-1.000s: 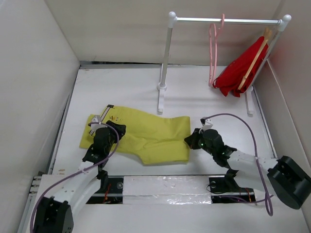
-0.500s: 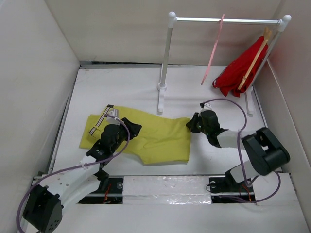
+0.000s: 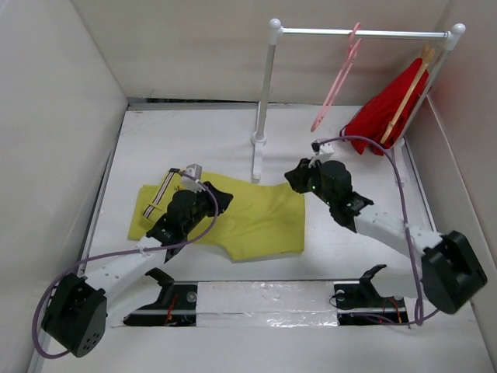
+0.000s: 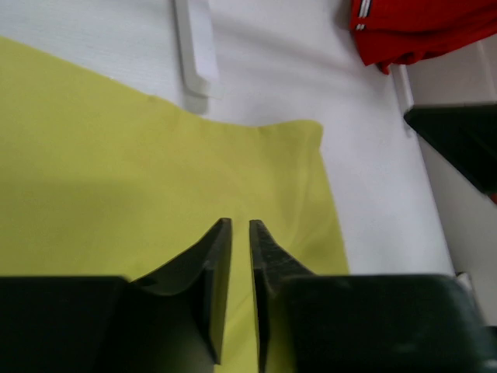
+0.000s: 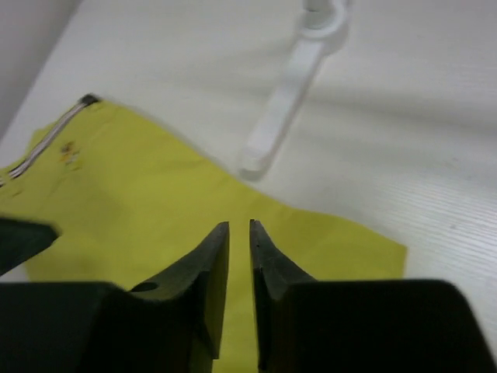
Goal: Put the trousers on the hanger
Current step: Fold the trousers at the center of the board, then pick up the hanger from the clothesline.
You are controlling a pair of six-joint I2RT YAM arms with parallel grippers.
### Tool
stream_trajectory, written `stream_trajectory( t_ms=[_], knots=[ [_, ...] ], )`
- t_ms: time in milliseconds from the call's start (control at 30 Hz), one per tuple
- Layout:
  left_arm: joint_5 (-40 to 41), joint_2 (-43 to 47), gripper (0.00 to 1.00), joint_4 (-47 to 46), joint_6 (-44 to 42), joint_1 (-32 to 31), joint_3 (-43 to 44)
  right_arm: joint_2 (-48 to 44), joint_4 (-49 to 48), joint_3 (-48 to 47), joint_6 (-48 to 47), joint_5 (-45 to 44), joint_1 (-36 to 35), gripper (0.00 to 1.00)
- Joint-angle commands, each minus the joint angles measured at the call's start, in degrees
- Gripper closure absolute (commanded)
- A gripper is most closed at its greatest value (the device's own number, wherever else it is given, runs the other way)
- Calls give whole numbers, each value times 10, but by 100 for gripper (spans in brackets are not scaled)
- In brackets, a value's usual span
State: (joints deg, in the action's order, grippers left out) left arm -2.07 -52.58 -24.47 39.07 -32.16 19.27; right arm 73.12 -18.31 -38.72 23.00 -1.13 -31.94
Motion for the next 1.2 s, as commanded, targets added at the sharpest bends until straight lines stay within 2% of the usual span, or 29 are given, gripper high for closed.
stream_trajectory(
  t_ms=[0, 33, 67, 133, 167, 233, 267, 300, 367, 400, 433, 467, 500, 567, 633, 733, 867, 933, 967, 1167],
  knots=[
    [-16, -22, 93, -68, -50, -1, 63, -96, 94, -20, -50, -65, -50, 70],
    [-20, -34, 98, -74, -56, -1, 67, -122, 108, -35, -53, -78, -70, 62],
    [-24, -39, 100, -81, -63, -1, 71, -167, 125, -48, -66, -91, -77, 43],
    [-34, -48, 100, -87, -66, -1, 69, -201, 167, -78, -80, -122, -84, 39],
    [-49, -48, 100, -91, -68, -1, 65, -212, 181, -112, -87, -137, -84, 48],
    [-58, -34, 100, -90, -76, -6, 50, -230, 223, -142, -96, -185, -84, 93],
    [-56, -25, 100, -79, -79, -6, 46, -231, 229, -156, -111, -208, -77, 100],
    [-50, -16, 100, -74, -83, -6, 39, -220, 247, -188, -117, -259, -71, 100],
    [-30, 16, 100, -57, -90, -18, 38, -199, 262, -228, -146, -293, -58, 100],
    [-22, 26, 100, -52, -94, -25, 41, -186, 262, -262, -154, -330, -40, 96],
    [-14, 44, 100, -45, -102, -40, 43, -155, 265, -281, -161, -340, -29, 82],
    [2, 51, 100, -40, -106, -47, 42, -136, 270, -301, -170, -344, -15, 43],
    [8, 56, 98, -41, -109, -47, 40, -115, 287, -323, -171, -323, 17, 27],
    [14, 53, 95, -37, -111, -53, 41, -55, 295, -382, -177, -278, 44, 6],
    [10, 38, 93, -33, -112, -53, 49, -19, 296, -424, -177, -235, 59, 2],
    [-12, 23, 92, -35, -111, -53, 54, 46, 300, -470, -180, -237, 72, 4],
    [-10, 16, 91, -32, -111, -53, 57, 102, 305, -492, -169, -252, 88, 14],
    [-10, 18, 91, -31, -111, -53, 59, 112, 291, -486, -164, -228, 97, 32],
    [-14, 20, 91, -32, -111, -53, 58, 112, 285, -480, -161, -219, 104, 46],
    [-23, 14, 90, -36, -115, -53, 59, 89, 252, -446, -161, -195, 116, 100]
  ],
)
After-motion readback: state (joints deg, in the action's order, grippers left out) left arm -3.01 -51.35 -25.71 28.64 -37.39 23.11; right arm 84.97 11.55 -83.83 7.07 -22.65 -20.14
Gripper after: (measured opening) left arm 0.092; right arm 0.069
